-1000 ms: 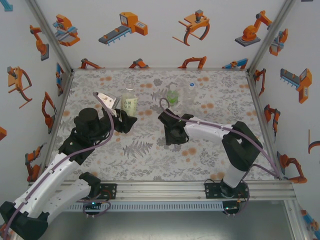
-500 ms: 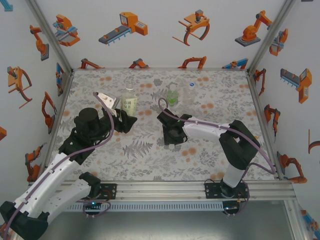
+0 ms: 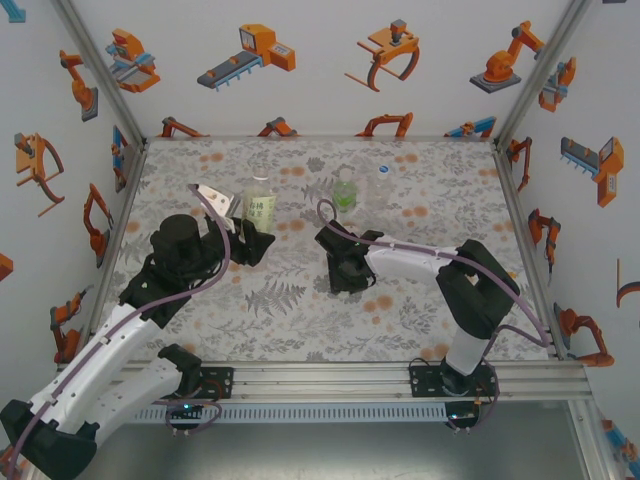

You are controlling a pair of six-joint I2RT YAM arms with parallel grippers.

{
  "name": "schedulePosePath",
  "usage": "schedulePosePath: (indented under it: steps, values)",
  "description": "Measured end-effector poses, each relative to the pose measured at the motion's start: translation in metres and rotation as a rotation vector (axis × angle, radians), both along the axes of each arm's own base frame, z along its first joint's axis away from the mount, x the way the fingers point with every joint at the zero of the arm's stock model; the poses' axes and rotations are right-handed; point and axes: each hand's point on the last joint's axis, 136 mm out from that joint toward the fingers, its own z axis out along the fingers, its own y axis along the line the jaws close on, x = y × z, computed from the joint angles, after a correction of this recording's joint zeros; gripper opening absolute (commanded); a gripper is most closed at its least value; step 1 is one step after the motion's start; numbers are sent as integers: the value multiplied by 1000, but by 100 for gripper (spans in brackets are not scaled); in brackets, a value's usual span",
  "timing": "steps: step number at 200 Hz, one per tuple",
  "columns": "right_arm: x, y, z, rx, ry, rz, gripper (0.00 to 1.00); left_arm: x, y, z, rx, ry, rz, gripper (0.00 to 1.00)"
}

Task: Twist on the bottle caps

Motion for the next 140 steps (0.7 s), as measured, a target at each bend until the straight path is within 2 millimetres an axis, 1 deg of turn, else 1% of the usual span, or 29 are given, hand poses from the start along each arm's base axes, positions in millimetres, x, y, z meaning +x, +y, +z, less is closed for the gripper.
schedulePosePath:
  steps: [140]
  values:
    - [-2, 1, -2, 5, 14, -6, 39, 0, 0, 0, 0, 1, 0, 0]
